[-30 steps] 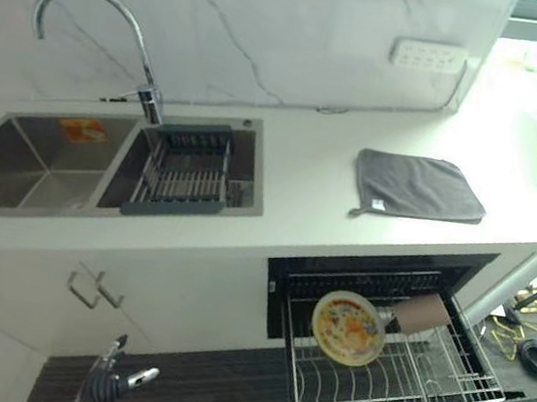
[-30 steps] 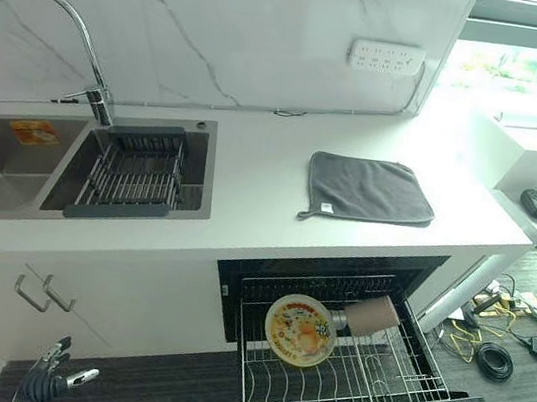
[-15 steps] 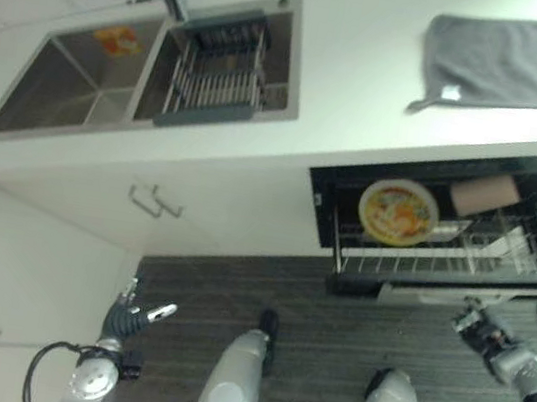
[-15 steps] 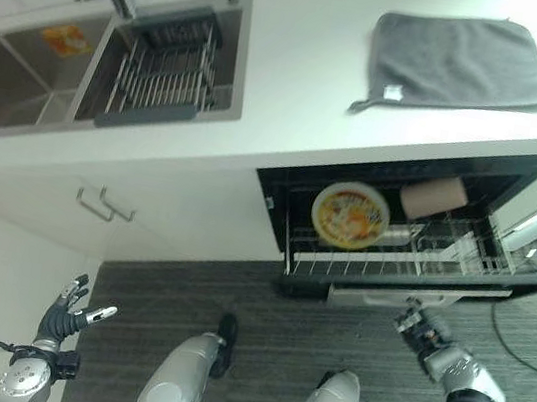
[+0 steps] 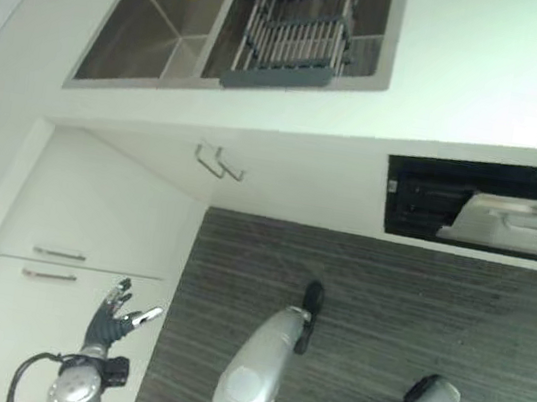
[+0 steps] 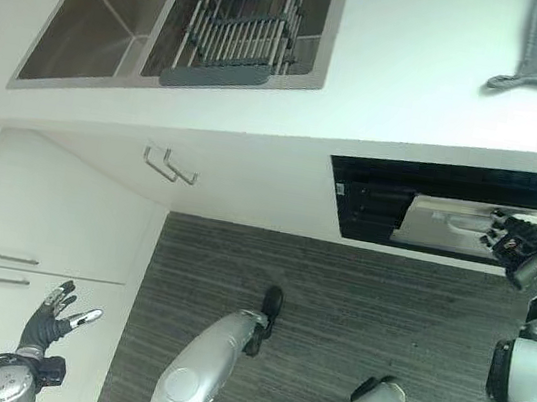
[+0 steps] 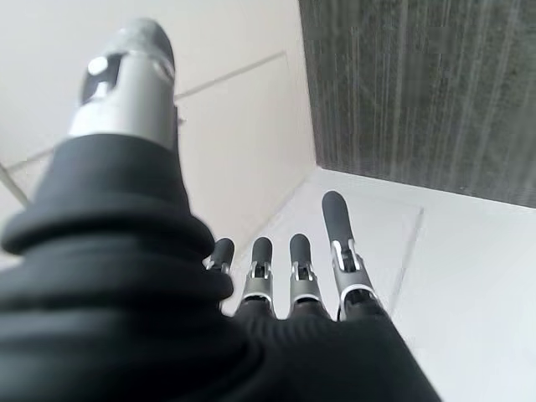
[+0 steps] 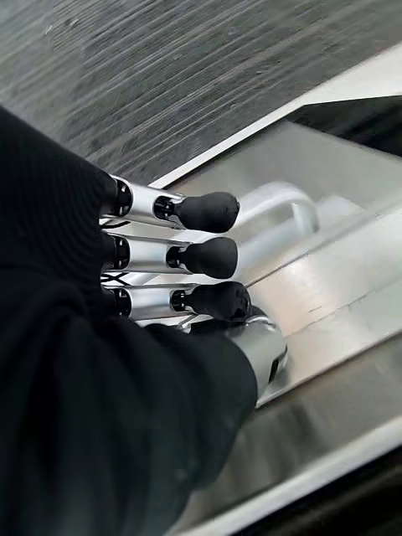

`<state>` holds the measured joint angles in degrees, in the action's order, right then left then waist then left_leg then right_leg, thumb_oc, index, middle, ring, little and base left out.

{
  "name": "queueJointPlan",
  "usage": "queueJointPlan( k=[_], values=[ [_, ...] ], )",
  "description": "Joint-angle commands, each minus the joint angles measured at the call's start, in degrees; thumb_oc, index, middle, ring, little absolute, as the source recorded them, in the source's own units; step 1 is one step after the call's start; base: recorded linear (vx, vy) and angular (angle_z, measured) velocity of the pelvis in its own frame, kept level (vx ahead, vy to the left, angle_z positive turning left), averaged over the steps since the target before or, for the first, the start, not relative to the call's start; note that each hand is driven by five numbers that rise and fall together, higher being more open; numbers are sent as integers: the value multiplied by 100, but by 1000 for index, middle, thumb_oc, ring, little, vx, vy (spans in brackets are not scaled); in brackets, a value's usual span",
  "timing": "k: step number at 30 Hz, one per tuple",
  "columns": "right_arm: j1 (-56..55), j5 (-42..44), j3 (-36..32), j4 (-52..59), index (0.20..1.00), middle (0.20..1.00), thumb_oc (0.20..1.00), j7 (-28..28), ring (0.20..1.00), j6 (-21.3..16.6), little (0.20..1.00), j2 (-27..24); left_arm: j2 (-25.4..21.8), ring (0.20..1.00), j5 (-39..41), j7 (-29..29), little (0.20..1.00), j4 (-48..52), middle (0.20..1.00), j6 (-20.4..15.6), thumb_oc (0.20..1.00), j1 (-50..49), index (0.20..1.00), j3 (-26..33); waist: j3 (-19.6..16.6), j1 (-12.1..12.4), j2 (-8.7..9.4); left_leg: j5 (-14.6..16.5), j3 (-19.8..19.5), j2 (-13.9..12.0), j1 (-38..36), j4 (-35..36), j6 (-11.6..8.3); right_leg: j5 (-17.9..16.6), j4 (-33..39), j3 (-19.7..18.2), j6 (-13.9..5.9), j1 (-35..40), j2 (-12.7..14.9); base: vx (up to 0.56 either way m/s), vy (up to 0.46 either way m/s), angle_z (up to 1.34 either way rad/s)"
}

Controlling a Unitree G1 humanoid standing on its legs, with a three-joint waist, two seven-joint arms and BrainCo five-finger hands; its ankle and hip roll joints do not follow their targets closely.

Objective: Place the dishes in the dishwasher.

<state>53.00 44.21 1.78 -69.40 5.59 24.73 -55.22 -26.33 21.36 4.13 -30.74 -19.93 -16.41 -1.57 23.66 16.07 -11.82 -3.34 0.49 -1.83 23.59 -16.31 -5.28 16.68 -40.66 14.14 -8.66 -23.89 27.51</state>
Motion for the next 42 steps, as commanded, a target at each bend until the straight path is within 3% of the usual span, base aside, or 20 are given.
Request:
queueJointPlan(
  k=[1,9,12,14,16,18,20,21,22,25,27,28,32,34,36,37,38,39,41,42],
  values=[
    [1083,115,189,336,200,200,200,39,200,-607,200,-100,-457,1000,116,-86,1000,-286,1000,-185,1000,-97,1000,213,-389,358,138,484,-638,-539,-165,-109,-237,-37,413,-9,180,387,-100,58,-58,26],
    [1854,154,624,133,200,200,200,-140,200,-783,200,-460,-628,1000,-132,-483,1000,-537,1000,-315,1000,-158,1000,334,-571,563,304,272,-770,-623,-447,369,-335,264,389,320,332,751,-293,79,-67,20],
    [1655,-79,615,76,200,200,200,193,200,-720,200,-521,-656,1000,103,-624,1000,-619,1000,-462,1000,-119,1000,373,-638,522,383,199,-735,-681,-675,565,-343,231,584,424,369,1004,-393,100,91,11],
    [990,-248,329,361,200,200,200,441,200,-928,200,-407,-611,1000,283,-760,1000,-441,1000,-551,1000,-101,1000,458,-646,457,451,56,-682,-727,-801,732,-317,-40,951,555,377,1210,-494,4,148,2],
    [287,-304,87,854,200,200,200,466,200,-1112,200,-203,-564,1000,332,-839,1000,-230,1000,-635,1000,-125,1000,536,-650,387,542,50,-624,-765,-909,826,-305,-193,1284,597,340,1394,-589,-3,95,-1],
    [-1023,-290,-358,1998,200,200,200,263,200,-1397,200,330,-488,1000,355,-856,1000,111,1000,-580,1000,-178,1000,647,-624,199,679,71,-475,-812,-1062,931,-274,-434,1782,577,278,1653,-697,20,82,-4],
    [-2287,-202,-622,3151,200,200,200,-41,200,-1682,200,1122,-392,1000,244,-761,1000,265,1000,-477,1000,-150,1000,721,-610,-20,805,111,-316,-844,-1180,983,-225,-674,2216,493,204,1875,-763,0,49,-37],
    [-3262,-208,-645,3972,200,200,200,-295,200,-1955,200,1900,-321,1000,171,-641,1000,230,1000,-447,1000,-62,1000,735,-632,-253,909,154,-189,-873,-1242,991,-164,-910,2537,383,147,2016,-805,-13,21,-52],
    [-3838,-435,-646,4232,200,200,200,-359,200,-2215,200,2405,-305,1000,131,-592,1000,175,1000,-411,1000,-6,1000,790,-664,-400,984,198,-97,-890,-1283,975,-125,-1061,2732,304,107,2106,-810,-25,7,-32],
    [-4849,-319,-709,4214,200,200,200,-418,200,-2355,200,3307,-198,1000,278,-681,1000,-222,1000,-148,1000,159,1000,900,-826,-755,1138,314,215,-951,-1537,1049,-45,-1461,3195,141,-27,2319,-756,-31,-13,-56],
    [-5207,-228,-639,4162,200,200,200,-436,200,-2384,200,3614,-145,1000,236,-680,1000,-489,1000,-24,1000,205,1000,958,-955,-930,1188,364,384,-1008,-1783,1204,-1,-1568,3377,24,-85,2382,-813,-48,-197,-75],
    [-5626,-793,-410,4348,200,200,200,-557,200,-2570,200,3873,-28,1000,-24,-452,1000,-246,1000,201,1000,62,1000,661,-1104,-1155,1276,386,364,-1055,-1980,1372,59,-1370,3490,-467,-34,2415,-1216,-41,-364,-66],
    [-5751,-1341,-183,4152,200,200,200,-636,200,-2751,200,3834,60,1000,64,-416,1000,-280,1000,427,1000,38,1000,292,-1148,-1283,1298,333,77,-1147,-1999,1385,-15,-1067,3362,-841,178,2497,-1585,-44,-329,1],
    [-5654,-1533,-19,3893,200,200,200,-494,200,-2565,200,3742,266,1000,818,-745,1000,-639,1000,587,1000,88,1000,427,-1199,-1324,1239,29,59,-1406,-2174,1782,-171,-956,3396,-813,350,2553,-1857,-57,-296,43],
    [-5709,-1929,56,3601,200,200,200,-430,200,-2639,200,3693,437,1000,997,-1063,1000,-1050,1000,569,1000,229,1000,558,-1221,-1366,1239,-292,255,-1573,-2032,1876,-293,-947,3538,-735,463,2718,-1991,-142,-230,24],
    [-5709,-2025,63,3307,200,200,200,-323,200,-2699,200,3661,489,1000,1113,-1212,1000,-1280,1000,579,1000,381,1000,557,-1216,-1401,1279,-286,472,-1557,-1864,1650,-271,-996,3696,-619,493,2829,-1983,-252,-203,38],
    [-5601,-2187,141,2758,200,200,200,-241,200,-2821,200,3629,599,1000,1222,-1343,1000,-1608,1000,733,1000,643,1000,558,-1246,-1448,1367,52,619,-1371,-1869,1317,-127,-1082,3854,-507,507,2830,-1881,-282,-153,78],
    [-5552,-2206,187,2502,307,307,307,-172,307,-2712,307,3590,672,1000,1151,-1342,1000,-1716,1000,777,1000,802,1000,510,-1256,-1491,1438,330,774,-1144,-1880,786,-34,-1184,3983,-400,520,2848,-1792,-228,-77,129],
    [-5522,-2147,194,2201,583,583,583,-38,583,-2688,583,3568,753,1000,1184,-1453,1000,-1774,1000,1004,1000,932,1000,411,-1306,-1497,1501,566,763,-855,-1845,308,55,-1322,4132,-289,514,2840,-1734,-185,-18,135],
    [-5450,-2023,149,1728,1000,1000,1000,99,1000,-2773,1000,3557,887,1000,1280,-1509,1000,-1991,1000,1210,1000,1114,1000,334,-1378,-1520,1534,893,913,-601,-2006,155,133,-1451,4279,-115,478,2847,-1713,-190,41,73]
  ],
)
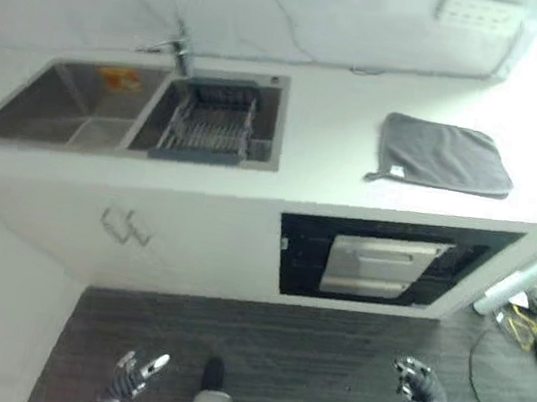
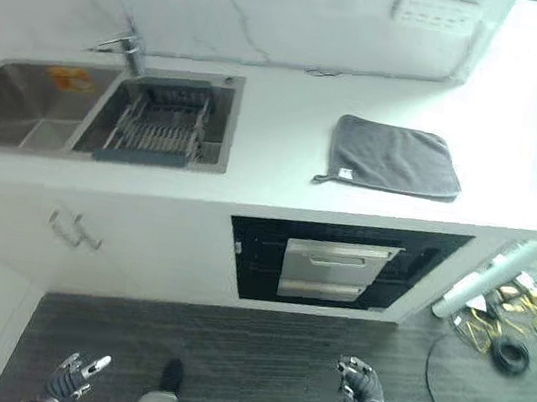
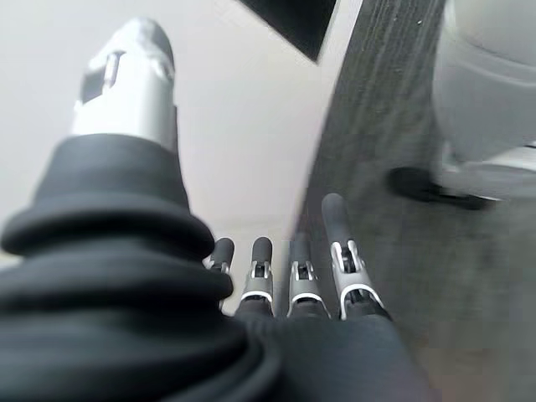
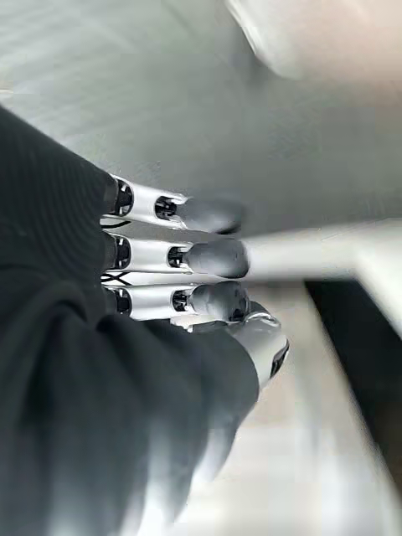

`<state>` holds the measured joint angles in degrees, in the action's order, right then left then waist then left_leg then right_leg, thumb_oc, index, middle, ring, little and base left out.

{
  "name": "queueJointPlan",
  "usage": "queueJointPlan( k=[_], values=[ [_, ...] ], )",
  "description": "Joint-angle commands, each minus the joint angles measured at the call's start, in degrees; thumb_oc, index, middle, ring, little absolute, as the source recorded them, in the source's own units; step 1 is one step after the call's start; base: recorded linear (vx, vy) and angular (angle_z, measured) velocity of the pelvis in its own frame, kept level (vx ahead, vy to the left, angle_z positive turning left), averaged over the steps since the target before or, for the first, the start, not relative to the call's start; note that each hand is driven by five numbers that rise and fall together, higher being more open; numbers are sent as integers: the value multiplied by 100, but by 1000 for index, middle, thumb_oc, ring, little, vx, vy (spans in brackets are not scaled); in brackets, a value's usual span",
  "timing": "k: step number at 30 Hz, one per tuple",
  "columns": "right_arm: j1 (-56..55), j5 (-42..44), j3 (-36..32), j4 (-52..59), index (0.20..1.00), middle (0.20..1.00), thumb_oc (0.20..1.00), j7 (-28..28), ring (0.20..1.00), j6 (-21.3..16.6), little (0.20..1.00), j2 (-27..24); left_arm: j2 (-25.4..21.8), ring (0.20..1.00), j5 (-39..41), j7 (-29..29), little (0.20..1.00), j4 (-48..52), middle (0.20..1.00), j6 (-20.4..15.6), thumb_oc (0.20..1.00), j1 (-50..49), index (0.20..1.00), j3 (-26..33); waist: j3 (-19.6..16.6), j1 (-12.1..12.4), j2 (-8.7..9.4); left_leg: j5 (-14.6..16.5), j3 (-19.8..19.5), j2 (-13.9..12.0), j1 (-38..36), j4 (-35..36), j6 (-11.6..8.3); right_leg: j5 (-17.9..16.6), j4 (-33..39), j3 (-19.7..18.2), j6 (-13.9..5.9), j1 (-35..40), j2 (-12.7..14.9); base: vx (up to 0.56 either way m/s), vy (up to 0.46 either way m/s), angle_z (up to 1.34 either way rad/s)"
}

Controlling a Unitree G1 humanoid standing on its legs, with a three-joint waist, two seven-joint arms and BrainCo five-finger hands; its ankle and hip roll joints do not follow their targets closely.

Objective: Place the dishes in the dishwasher.

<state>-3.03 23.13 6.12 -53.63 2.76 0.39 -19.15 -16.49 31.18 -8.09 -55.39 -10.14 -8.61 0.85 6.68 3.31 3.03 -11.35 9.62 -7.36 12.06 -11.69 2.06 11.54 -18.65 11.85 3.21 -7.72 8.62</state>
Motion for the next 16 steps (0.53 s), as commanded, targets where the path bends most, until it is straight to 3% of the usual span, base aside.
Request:
queueJointPlan(
  k=[1,3,4,5,8,10,16],
  values=[
    [197,93,-318,-41,1000,1000,1000,374,1000,-333,1000,-8,-39,1000,187,-344,1000,308,1000,350,1000,451,1000,56,257,-284,28,1780,160,-1,-1059,-113,-576,-969,2108,227,-724,1243,154,-161,125,59],
    [249,-30,-326,-412,1000,1000,1000,293,1000,-367,1000,79,25,1000,143,-648,1000,-139,1000,714,1000,681,1000,-43,79,-438,-117,1739,602,-92,-1735,1086,-613,-1023,2276,457,-846,1335,65,-32,238,117],
    [318,110,-338,-725,1000,1000,1000,366,1000,-271,1000,186,48,1000,-192,-836,1000,-484,1000,659,1000,833,1000,-170,-34,-468,-126,1550,498,3,-1996,1609,-578,-1202,2364,447,-910,1273,43,-23,321,155],
    [392,208,-358,-1018,1000,1000,1000,449,1000,-28,1000,312,83,1000,-231,-975,1000,-880,1000,618,1000,909,1000,-360,-147,-510,-126,1580,425,67,-2013,1669,-534,-1223,2326,340,-926,1242,10,-60,272,132],
    [285,-317,-420,-1612,1000,1000,1000,702,1000,-141,1000,484,98,1000,36,-1415,1000,-1198,1000,571,1000,991,1000,-304,-235,-551,-143,1698,464,136,-2089,1669,-459,-1222,2277,427,-978,1299,60,17,217,-5],
    [205,-90,-499,-1791,1000,1000,1000,485,1000,-63,1000,556,95,1000,-100,-1585,1000,-1358,1000,579,1000,1041,1000,-298,-304,-509,-139,1695,434,149,-2038,1669,-459,-1247,2323,568,-1024,1365,123,6,137,-45],
    [218,-331,-623,-1967,1000,1000,1000,410,1000,-21,1000,555,64,1000,-110,-1617,1000,-1630,1000,372,1000,962,1000,-186,-358,-497,-147,1772,498,190,-2122,1669,-378,-1245,2307,528,-1097,1392,184,12,68,-4]
  ],
)
